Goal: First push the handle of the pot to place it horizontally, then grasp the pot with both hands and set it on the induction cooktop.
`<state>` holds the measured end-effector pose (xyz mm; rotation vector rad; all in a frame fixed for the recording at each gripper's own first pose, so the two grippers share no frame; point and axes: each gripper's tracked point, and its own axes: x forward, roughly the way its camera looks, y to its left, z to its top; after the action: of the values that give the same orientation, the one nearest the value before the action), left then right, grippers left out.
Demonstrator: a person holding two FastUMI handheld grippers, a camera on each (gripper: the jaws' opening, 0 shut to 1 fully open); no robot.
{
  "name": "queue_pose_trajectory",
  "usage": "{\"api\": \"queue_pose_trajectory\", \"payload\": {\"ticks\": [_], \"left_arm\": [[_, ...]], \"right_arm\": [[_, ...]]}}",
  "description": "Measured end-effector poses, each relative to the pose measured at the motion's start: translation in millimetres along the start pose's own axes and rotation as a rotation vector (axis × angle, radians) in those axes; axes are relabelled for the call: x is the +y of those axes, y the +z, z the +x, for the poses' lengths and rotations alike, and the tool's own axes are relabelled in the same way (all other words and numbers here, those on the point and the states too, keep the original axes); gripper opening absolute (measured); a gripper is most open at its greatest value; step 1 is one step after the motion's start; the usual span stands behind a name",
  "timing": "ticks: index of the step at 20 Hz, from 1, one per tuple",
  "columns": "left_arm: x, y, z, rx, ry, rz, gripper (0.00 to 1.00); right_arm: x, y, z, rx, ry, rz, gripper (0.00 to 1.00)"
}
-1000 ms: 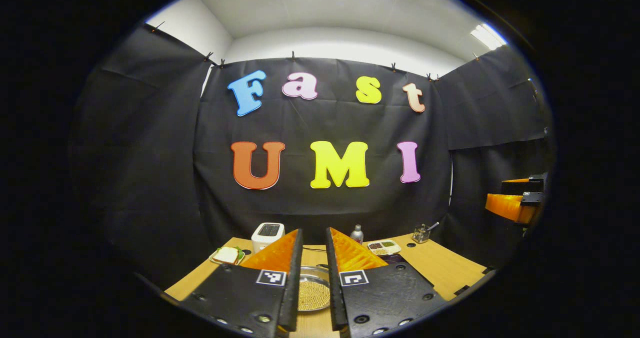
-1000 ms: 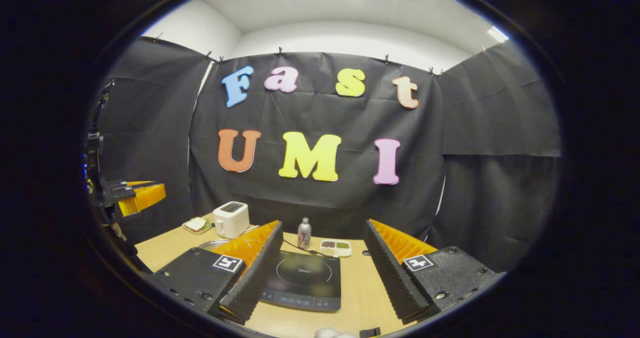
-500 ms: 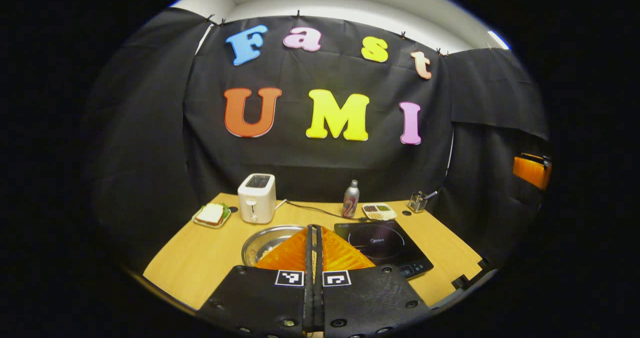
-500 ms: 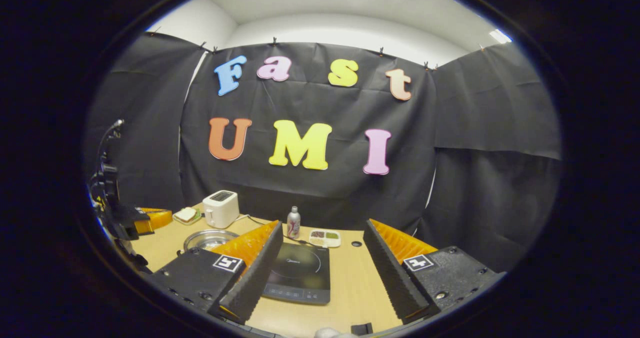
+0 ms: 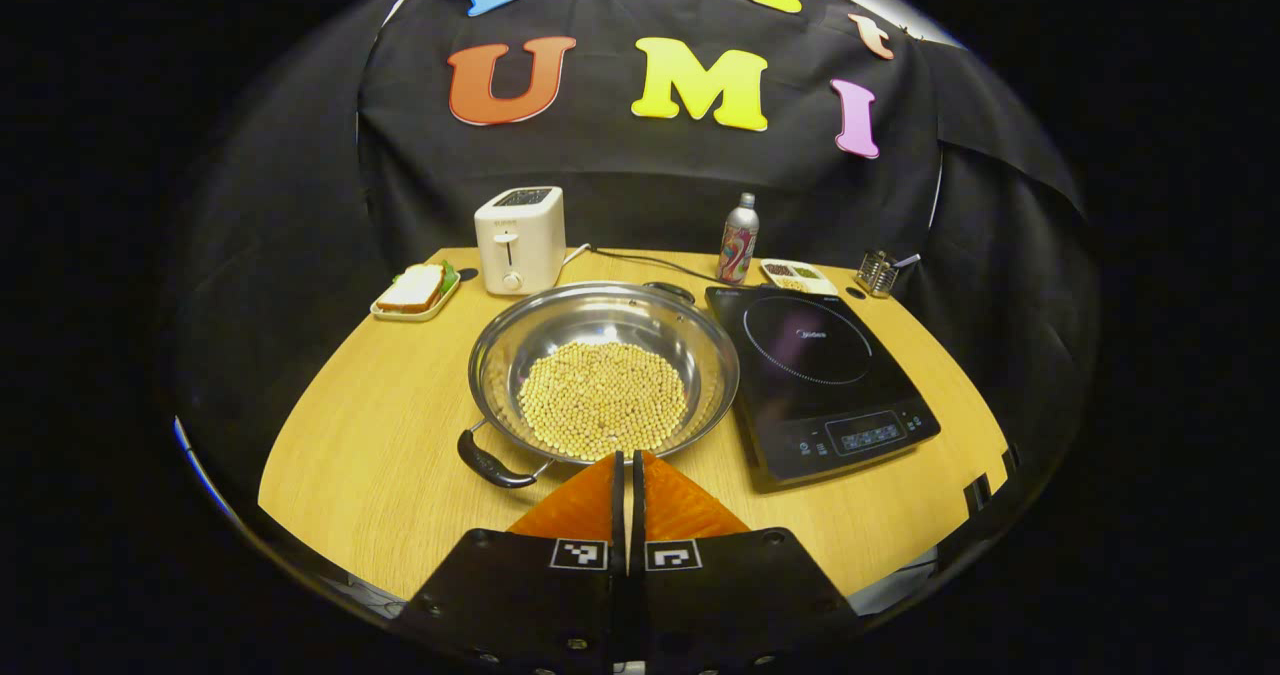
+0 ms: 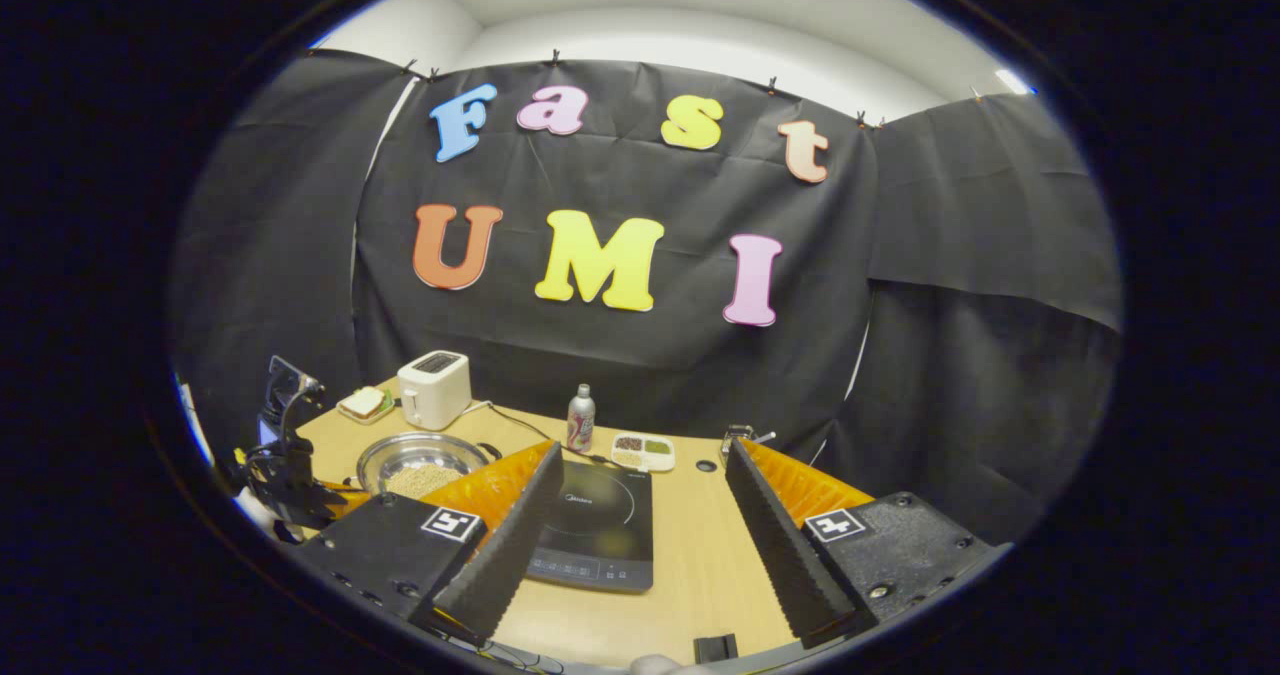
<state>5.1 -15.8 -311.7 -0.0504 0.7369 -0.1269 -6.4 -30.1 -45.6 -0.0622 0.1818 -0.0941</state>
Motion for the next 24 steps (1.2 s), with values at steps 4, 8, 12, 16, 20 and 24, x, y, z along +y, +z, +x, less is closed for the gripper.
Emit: {"api": "queue_pose_trajectory", "payload": {"ticks": [4,8,12,16,20,24], "left_arm": [[13.0,-13.9,25.1,0.072,0.02,0.014,0.0],[21.9,-22.5,42.6,0.12,0.041,0.006,0.0],[33.6,-19.8,46.8,0.123,0.069,0.025,0.0],[49.0,-20.7,45.8,0.133,0.113,0.012,0.0],[51.6,-31.7,43.4,0.182,0.101,-0.009,0.0],[51.7,-30.5,48.6,0.192,0.114,0.034,0.0]], "right_arm": [[7.9,-5.9,2.5,0.014,0.013,0.024,1.0],[1.7,-17.4,4.0,0.034,0.001,0.007,1.0],[-4.6,-23.0,6.0,0.044,-0.019,0.009,1.0],[-4.1,-29.6,9.2,0.059,-0.019,0.002,1.0],[-0.4,-30.5,10.5,0.06,-0.011,0.008,1.0],[3.7,-29.6,13.4,0.063,-0.001,0.01,1.0]]}}
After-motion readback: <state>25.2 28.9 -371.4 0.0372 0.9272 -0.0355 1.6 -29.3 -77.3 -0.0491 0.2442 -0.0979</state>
